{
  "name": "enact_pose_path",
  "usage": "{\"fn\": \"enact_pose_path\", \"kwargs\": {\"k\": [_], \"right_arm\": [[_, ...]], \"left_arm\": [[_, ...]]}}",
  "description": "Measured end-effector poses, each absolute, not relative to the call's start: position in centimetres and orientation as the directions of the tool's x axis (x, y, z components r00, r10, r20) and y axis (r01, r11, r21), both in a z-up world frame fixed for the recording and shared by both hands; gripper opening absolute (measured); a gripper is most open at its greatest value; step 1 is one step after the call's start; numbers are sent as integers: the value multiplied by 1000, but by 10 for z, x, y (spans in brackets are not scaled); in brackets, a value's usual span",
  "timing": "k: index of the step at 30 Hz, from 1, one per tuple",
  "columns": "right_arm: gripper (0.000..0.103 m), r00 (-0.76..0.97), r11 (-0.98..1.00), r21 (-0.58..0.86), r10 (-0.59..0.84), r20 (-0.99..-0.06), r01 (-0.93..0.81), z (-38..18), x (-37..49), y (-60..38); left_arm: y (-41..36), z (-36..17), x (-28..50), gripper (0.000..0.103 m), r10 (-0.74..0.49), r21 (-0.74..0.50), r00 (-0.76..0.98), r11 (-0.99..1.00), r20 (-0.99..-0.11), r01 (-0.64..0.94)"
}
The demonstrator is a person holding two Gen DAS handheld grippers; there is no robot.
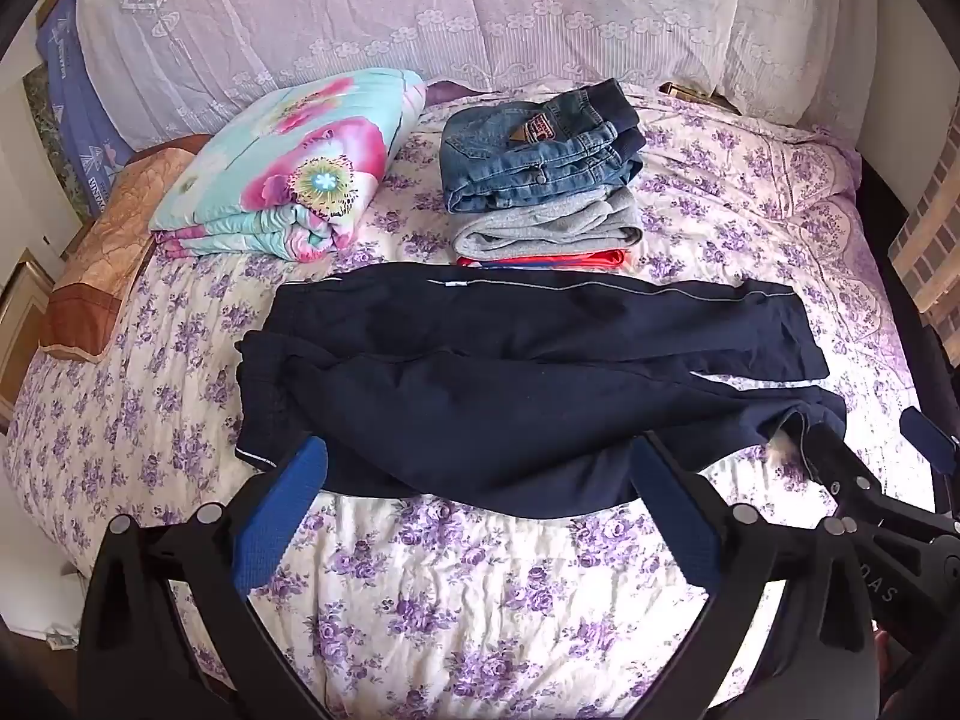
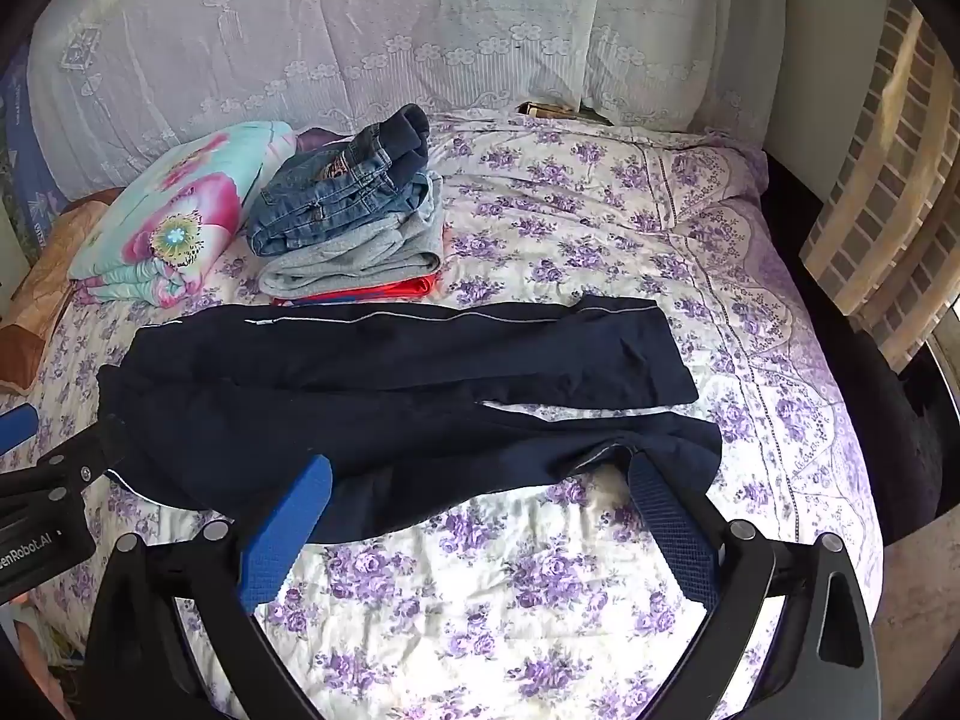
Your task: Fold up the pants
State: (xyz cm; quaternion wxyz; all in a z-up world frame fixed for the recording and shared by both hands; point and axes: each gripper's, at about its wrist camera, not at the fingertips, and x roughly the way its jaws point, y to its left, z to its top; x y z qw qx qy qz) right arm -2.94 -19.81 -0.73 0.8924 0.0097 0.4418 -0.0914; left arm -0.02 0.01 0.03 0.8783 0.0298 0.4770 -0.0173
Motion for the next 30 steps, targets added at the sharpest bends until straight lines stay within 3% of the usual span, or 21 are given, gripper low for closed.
{"fn": "enact_pose_path", "kwargs": {"k": [30], "right_arm": [[99,604,983,-66,-156,-782,169,-4,-28,-195]], "left_arm": [[0,0,0,98,-1,36,538,998,-843,60]]}}
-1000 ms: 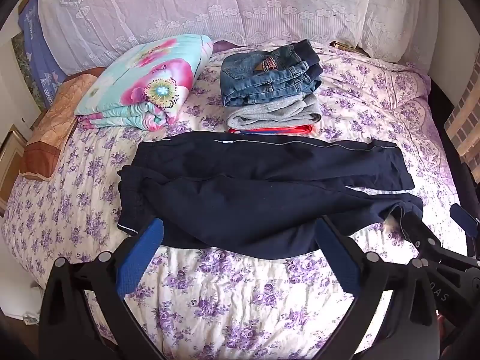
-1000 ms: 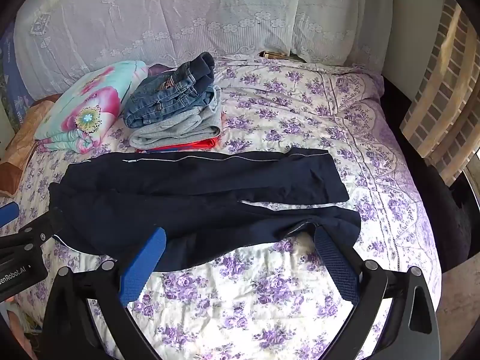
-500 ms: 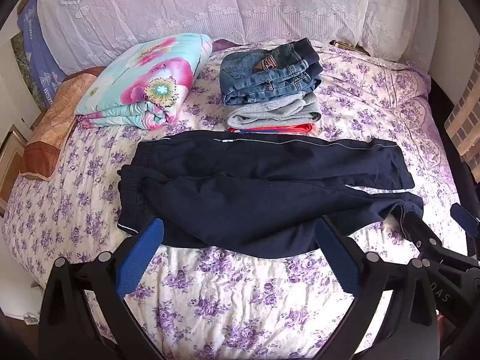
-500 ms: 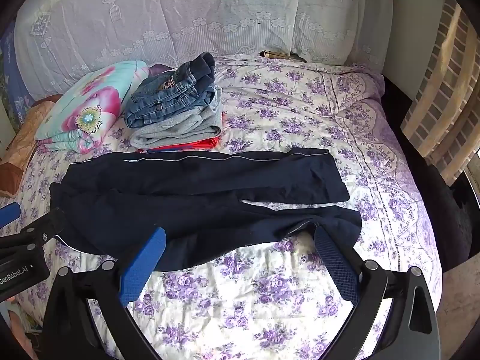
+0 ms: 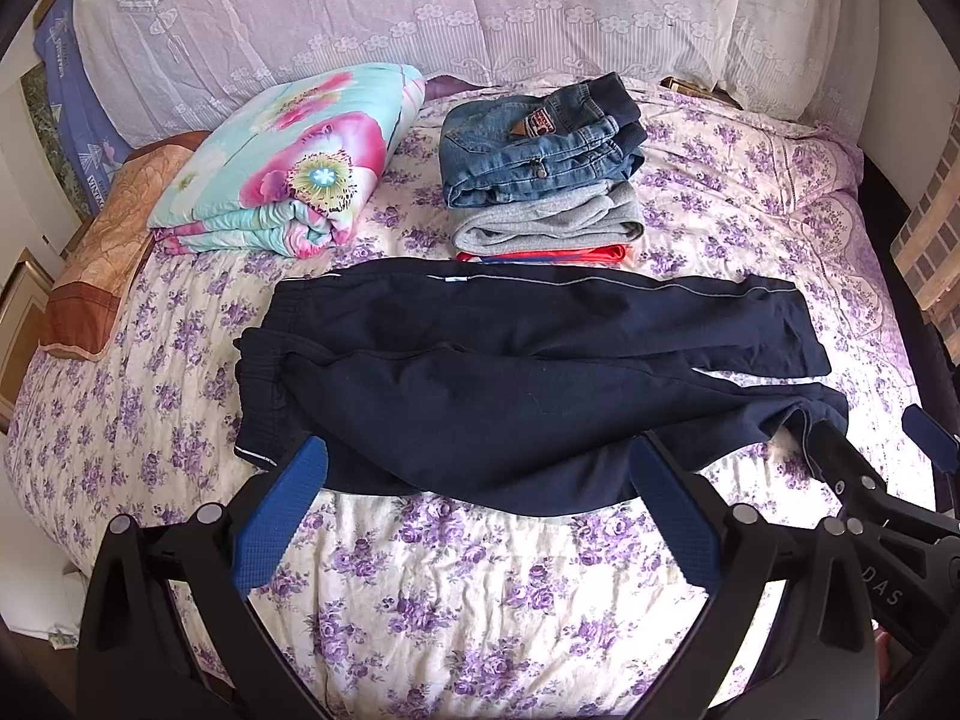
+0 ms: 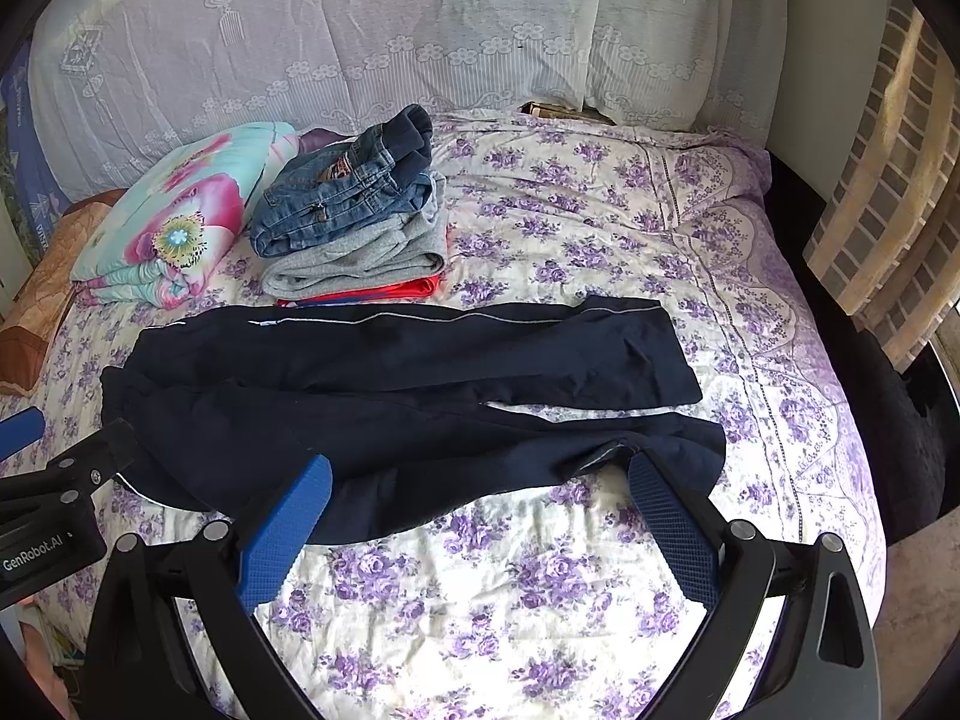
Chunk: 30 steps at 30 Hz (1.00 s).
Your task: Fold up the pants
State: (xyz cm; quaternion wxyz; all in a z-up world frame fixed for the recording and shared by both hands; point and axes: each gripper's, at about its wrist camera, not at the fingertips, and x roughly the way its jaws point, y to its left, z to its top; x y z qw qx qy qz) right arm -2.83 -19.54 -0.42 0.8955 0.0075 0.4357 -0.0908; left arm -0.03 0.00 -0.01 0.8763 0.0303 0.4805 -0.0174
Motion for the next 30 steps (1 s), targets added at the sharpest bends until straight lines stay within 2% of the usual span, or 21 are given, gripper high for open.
{"fn": "enact_pose_path", "kwargs": {"k": [30], "right_arm": [[100,604,984,-64,-154,-782,169,-2,-30,-193]], "left_arm": [[0,0,0,98,-2,35,534,998,-846,60]]}}
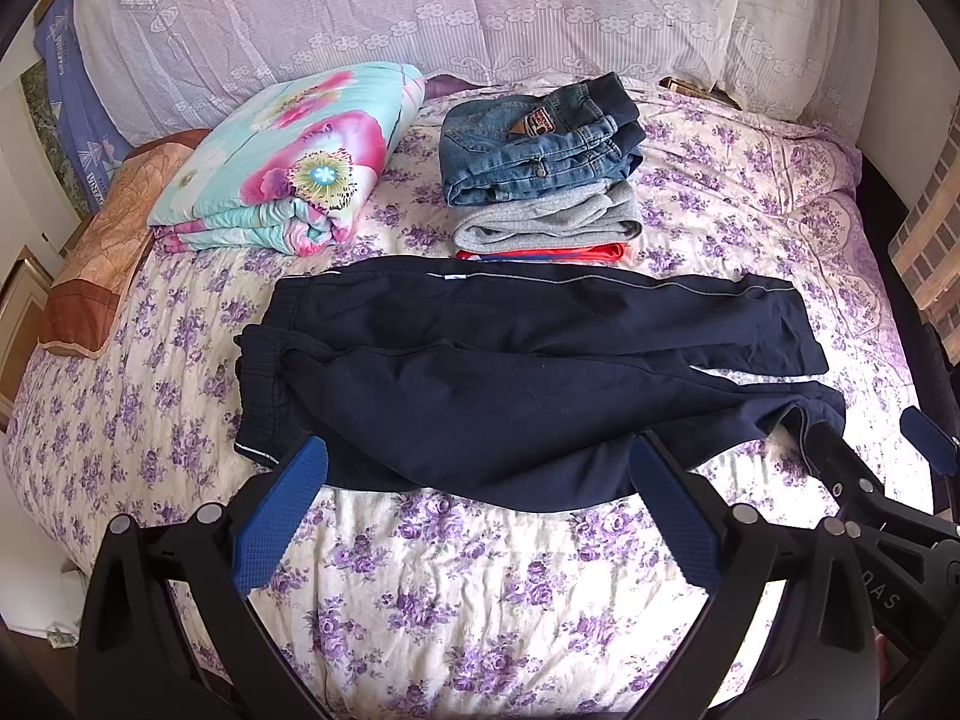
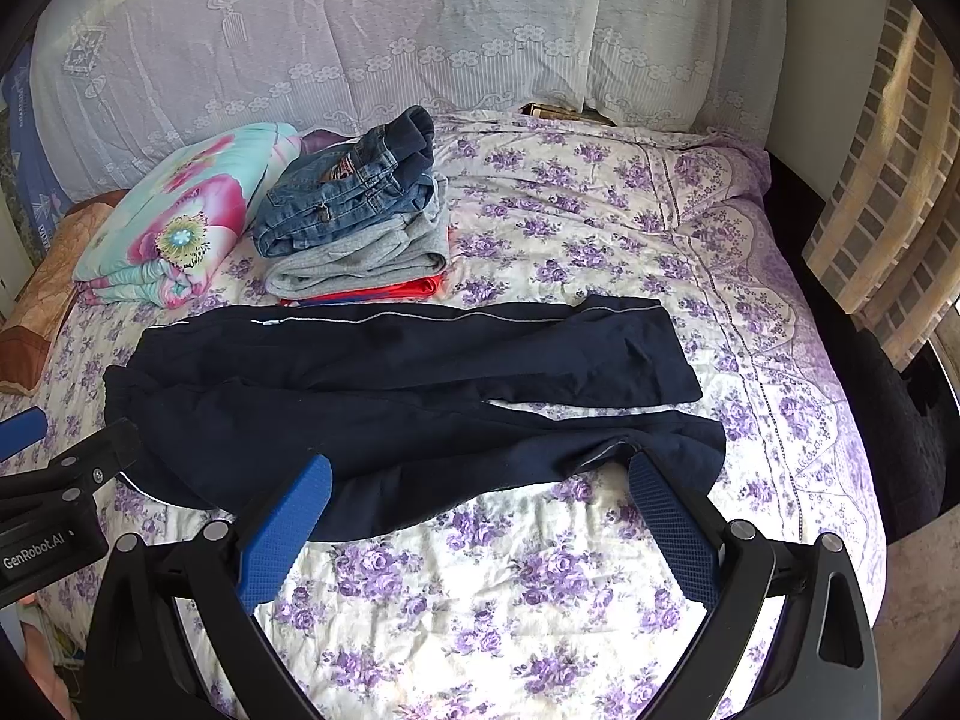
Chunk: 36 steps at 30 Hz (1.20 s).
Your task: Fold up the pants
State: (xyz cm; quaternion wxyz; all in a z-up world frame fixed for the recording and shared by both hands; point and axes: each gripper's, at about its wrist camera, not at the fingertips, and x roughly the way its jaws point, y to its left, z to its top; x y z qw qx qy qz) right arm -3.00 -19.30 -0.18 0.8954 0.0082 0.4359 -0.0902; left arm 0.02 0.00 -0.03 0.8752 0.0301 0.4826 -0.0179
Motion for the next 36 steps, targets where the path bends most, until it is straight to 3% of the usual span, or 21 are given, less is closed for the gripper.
{"fn": "enact_pose_path", "kwargs": {"k": [31,36], "right_arm": [[100,602,984,-63,-152,-784,165,-4,-31,-185],[100,551,979,-83,-173,-816,184,-28,-27,-199]], "left_arm": [[4,2,1,98,5,44,527,997,-850,61],[38,-59,4,98,-42,-47,357,999,-933,-5]]}}
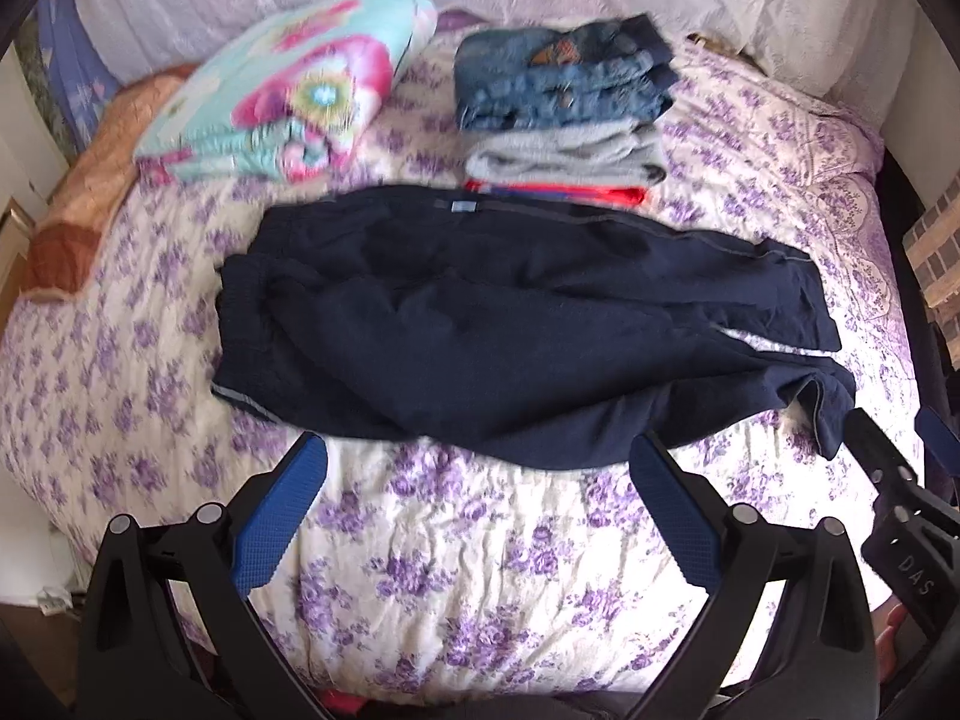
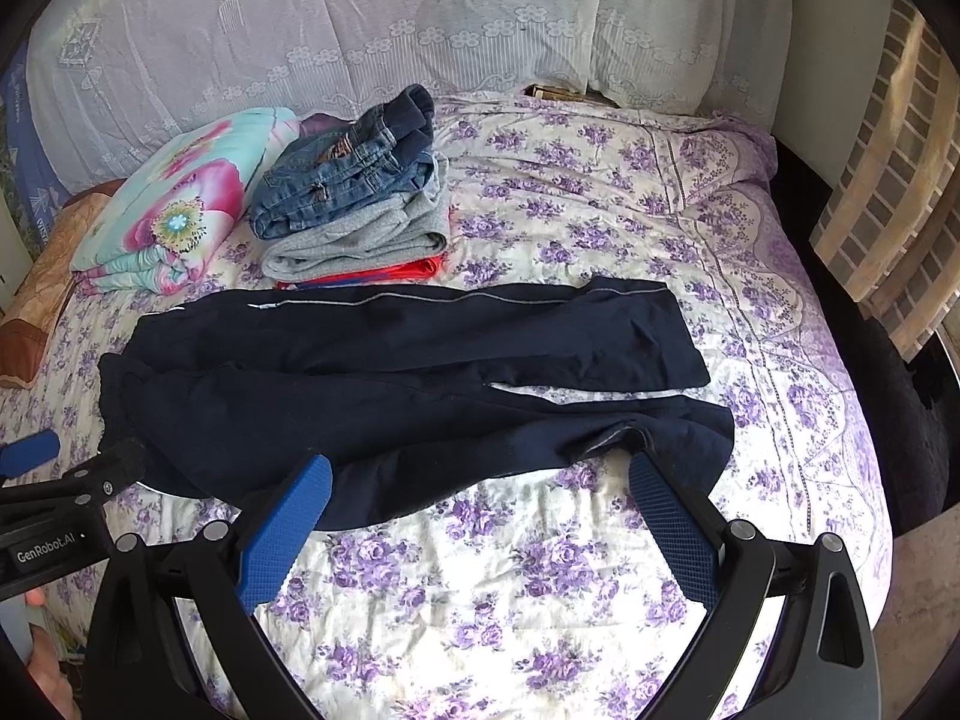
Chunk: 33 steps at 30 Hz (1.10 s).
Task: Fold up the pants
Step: 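Grasp the sweatpants waistband with the left tool while the right tool grasps a leg hem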
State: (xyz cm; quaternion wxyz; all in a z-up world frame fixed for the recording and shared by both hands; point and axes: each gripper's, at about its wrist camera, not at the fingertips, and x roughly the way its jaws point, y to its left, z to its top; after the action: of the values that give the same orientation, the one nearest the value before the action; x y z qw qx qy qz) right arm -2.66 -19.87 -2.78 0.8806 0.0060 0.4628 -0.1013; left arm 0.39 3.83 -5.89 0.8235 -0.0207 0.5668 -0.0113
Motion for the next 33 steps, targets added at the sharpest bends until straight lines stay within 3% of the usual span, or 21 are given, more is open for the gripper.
{"fn": "enact_pose_path", "kwargs": {"k": [4,11,15,18,20,21,22,24,27,33], "right_arm": [[100,468,971,-120,-206,-859,207,-62,-26,-212],[99,378,966,-133,-211,-901,222,-98,-28,-225],[99,403,967,-147,-222,-888,210,-92,-27,-222],[99,396,965,-149,-225,-890,214,-91,-26,-225],[99,383,963,-147,-226,-896,225,-93,-25,-229],[99,378,962,-150,-229,-897,229,-93,-26,-231],[99,375,960,-155,-236,-897,232,-93,-26,-233],[99,375,955,-171,-256,-891,244,-91,-30,-241],[99,383,949,-152,-254,-888,276,-86,-39,-267],[99,367,902,94,-75,-927,421,-115,-56,-350]], "left_arm": [[89,-124,6,98,-56,-95,224,982,-973,-165],[204,-190,38,98,-144,-212,184,874,-972,-436],[236,-213,56,98,-239,-309,200,812,-950,-495],[233,-212,67,97,-211,-287,209,838,-955,-464],[229,-207,70,78,-158,-241,220,870,-963,-431],[231,-204,70,57,-122,-210,222,875,-967,-435],[236,-201,68,45,-133,-229,239,869,-962,-438],[248,-194,57,29,-185,-304,288,837,-940,-455],[264,-180,30,27,-224,-377,353,803,-908,-461],[283,-152,-15,27,-215,-413,428,793,-878,-448]]}}
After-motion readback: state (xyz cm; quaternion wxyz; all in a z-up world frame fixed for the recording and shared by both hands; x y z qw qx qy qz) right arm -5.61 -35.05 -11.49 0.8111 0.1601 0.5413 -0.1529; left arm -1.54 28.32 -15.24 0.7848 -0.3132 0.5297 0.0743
